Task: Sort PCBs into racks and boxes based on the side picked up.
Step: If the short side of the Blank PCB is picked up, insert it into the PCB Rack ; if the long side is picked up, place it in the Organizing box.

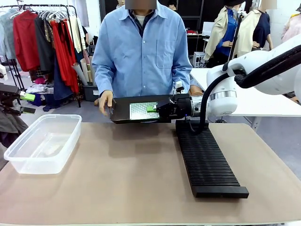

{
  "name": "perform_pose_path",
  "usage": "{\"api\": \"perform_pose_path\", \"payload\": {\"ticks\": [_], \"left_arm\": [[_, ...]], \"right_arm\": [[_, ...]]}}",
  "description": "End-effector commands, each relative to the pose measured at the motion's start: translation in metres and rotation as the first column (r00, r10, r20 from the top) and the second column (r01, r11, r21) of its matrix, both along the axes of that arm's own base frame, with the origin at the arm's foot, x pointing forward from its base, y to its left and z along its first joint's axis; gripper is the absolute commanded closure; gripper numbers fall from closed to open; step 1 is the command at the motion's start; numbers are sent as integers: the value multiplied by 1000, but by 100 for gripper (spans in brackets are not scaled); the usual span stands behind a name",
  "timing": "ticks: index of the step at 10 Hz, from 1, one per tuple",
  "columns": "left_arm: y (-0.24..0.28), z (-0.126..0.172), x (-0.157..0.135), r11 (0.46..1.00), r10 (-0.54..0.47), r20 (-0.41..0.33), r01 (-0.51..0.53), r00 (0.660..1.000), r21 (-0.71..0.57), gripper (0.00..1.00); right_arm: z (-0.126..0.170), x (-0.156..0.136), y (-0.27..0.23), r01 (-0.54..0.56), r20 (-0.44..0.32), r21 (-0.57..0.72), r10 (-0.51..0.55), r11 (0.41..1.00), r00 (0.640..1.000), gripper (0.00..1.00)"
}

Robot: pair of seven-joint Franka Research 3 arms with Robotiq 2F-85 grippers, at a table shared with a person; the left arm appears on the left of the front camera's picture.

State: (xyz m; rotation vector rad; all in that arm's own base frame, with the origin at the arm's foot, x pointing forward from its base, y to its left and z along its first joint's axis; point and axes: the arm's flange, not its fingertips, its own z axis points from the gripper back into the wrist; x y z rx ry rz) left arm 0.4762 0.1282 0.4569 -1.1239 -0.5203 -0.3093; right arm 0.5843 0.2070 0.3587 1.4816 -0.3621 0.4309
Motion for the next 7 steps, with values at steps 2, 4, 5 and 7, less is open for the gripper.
{"api": "perform_pose_path", "payload": {"ticks": [2,4,5,7], "left_arm": [[0,1,-1,1000,1,2,-1,1000,-1,0],[0,1,-1,1000,1,2,-1,1000,-1,0],[0,1,-1,1000,1,2,-1,1000,-1,0],[0,1,-1,1000,1,2,-1,1000,-1,0]], "right_arm": [[1,0,1,3,4,6,-3,1000,1000,100],[1,0,1,3,4,6,-3,1000,1000,100],[1,0,1,3,4,6,-3,1000,1000,100],[1,0,1,3,4,6,-3,1000,1000,100]]}}
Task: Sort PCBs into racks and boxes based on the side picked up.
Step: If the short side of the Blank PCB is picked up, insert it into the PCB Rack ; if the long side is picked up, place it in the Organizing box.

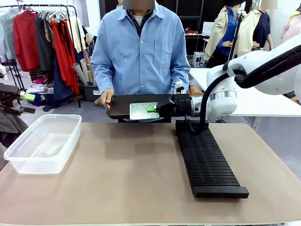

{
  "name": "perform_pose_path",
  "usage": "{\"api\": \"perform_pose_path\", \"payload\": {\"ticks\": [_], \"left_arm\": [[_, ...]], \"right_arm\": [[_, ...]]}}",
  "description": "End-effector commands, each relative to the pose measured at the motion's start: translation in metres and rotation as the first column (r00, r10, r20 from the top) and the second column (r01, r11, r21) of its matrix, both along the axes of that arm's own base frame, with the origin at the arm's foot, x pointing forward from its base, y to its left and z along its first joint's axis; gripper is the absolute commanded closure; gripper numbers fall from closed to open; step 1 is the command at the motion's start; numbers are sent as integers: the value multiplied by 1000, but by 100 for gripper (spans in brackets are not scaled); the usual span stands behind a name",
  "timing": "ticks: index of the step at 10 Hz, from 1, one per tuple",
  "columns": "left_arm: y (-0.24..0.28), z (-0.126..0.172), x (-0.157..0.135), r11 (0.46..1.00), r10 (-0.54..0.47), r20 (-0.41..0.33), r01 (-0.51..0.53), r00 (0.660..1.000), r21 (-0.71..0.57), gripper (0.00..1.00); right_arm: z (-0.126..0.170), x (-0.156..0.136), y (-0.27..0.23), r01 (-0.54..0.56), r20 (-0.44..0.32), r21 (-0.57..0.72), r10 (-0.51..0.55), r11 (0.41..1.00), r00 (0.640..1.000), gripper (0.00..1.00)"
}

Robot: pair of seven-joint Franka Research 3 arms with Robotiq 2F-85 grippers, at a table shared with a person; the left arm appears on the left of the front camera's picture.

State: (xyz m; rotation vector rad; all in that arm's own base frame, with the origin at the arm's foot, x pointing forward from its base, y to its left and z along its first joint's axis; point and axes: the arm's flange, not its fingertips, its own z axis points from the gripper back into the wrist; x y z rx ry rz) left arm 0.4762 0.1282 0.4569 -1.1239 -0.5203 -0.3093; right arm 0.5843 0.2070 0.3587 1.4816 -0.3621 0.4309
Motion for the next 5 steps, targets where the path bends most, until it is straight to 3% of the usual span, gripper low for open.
{"api": "perform_pose_path", "payload": {"ticks": [1,2,5], "left_arm": [[0,1,-1,1000,1,2,-1,1000,-1,0],[0,1,-1,1000,1,2,-1,1000,-1,0],[0,1,-1,1000,1,2,-1,1000,-1,0]], "right_arm": [[1,0,1,3,4,6,-3,1000,1000,100],[0,0,0,0,0,0,0,1000,1000,100],[9,-8,-17,-85,154,12,83,996,985,100]]}}
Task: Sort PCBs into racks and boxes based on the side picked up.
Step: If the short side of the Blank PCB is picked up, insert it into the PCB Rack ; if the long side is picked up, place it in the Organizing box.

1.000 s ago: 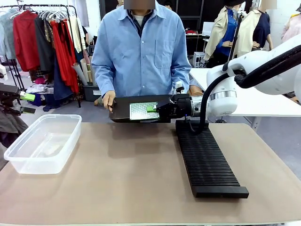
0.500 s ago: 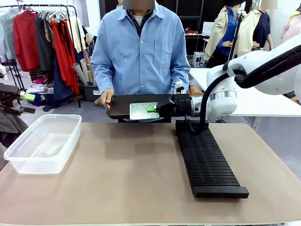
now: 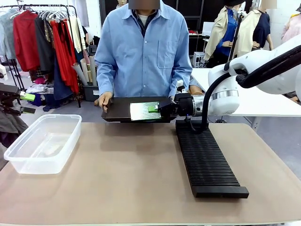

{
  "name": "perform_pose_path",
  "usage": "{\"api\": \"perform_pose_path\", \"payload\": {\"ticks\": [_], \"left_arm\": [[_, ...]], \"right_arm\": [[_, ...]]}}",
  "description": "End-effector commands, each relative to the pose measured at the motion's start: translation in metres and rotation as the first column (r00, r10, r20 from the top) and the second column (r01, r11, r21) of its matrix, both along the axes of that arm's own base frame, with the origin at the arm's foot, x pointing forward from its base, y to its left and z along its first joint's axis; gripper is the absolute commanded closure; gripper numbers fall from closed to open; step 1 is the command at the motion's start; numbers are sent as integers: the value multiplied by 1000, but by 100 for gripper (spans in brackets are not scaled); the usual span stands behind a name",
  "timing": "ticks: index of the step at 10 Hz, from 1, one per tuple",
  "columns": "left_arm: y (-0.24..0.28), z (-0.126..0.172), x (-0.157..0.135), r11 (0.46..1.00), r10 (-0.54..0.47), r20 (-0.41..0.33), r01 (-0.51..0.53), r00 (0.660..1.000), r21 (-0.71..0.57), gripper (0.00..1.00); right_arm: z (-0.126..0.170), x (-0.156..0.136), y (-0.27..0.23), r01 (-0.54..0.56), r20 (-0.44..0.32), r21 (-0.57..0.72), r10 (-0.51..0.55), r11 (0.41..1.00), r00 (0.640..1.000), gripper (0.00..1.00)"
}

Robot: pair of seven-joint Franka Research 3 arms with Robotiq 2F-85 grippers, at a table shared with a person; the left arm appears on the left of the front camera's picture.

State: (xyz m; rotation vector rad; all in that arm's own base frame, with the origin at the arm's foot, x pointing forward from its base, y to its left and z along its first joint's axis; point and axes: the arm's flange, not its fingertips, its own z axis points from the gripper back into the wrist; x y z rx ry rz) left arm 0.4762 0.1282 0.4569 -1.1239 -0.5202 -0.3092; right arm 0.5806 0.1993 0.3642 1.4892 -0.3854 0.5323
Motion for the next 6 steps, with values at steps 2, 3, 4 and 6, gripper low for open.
{"api": "perform_pose_path", "payload": {"ticks": [2,3,4,6], "left_arm": [[0,1,-1,1000,1,2,-1,1000,-1,0],[0,1,-1,1000,1,2,-1,1000,-1,0],[0,1,-1,1000,1,2,-1,1000,-1,0],[0,1,-1,1000,1,2,-1,1000,-1,0]], "right_arm": [[9,-12,-28,-28,151,-11,29,1000,988,100],[12,-16,-37,-13,201,-17,16,1000,979,100],[13,-18,-50,5,242,-12,-2,1000,970,100],[9,-20,-79,42,361,-11,-35,999,932,100]]}}
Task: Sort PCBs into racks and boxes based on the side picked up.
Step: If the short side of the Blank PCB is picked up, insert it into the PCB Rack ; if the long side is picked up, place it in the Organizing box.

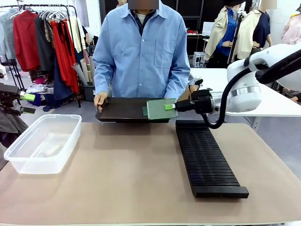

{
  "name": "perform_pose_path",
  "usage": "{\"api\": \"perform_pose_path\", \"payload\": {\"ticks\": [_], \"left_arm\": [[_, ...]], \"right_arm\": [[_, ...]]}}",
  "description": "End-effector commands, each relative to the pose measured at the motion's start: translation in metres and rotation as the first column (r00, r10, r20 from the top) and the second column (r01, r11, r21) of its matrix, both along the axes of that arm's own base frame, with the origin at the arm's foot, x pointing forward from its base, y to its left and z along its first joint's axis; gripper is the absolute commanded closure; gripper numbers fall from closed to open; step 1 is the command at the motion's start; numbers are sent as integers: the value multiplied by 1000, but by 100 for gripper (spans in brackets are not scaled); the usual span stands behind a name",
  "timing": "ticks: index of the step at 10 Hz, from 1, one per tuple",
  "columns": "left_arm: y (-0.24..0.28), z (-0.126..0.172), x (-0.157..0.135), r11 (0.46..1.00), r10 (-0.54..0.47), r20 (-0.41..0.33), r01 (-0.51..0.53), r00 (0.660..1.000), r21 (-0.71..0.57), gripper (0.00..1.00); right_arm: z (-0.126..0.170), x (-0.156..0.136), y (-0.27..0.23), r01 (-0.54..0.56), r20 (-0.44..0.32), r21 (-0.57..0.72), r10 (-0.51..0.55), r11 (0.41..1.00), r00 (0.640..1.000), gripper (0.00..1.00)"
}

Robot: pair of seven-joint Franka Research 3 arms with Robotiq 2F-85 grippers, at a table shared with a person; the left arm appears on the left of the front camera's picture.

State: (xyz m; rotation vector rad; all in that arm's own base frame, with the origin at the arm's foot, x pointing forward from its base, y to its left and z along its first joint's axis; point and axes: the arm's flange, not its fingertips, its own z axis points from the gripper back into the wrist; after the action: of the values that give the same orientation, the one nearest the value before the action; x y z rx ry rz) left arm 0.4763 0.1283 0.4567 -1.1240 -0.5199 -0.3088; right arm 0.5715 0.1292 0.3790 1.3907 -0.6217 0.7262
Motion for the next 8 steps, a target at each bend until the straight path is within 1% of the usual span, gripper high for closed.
{"api": "perform_pose_path", "payload": {"ticks": [1,2,3,4,5,7,8], "left_arm": [[0,1,-1,1000,1,2,-1,1000,-1,0],[0,1,-1,1000,1,2,-1,1000,-1,0],[0,1,-1,1000,1,2,-1,1000,-1,0],[0,1,-1,1000,1,2,-1,1000,-1,0],[0,1,-1,1000,1,2,-1,1000,-1,0],[0,1,-1,1000,1,2,-1,1000,-1,0],[0,1,-1,1000,1,2,-1,1000,-1,0]], "right_arm": [[-14,-10,-26,28,123,14,-29,1000,992,100],[-23,-11,-43,44,174,4,-44,999,984,100],[-33,-14,-67,13,187,19,-16,1000,982,100],[-38,-17,-86,54,277,3,-53,999,960,100],[-48,-22,-106,82,298,15,-83,997,951,100],[-59,-34,-143,92,312,-5,-86,996,946,100],[-59,-38,-155,102,360,-8,-93,995,928,100]]}}
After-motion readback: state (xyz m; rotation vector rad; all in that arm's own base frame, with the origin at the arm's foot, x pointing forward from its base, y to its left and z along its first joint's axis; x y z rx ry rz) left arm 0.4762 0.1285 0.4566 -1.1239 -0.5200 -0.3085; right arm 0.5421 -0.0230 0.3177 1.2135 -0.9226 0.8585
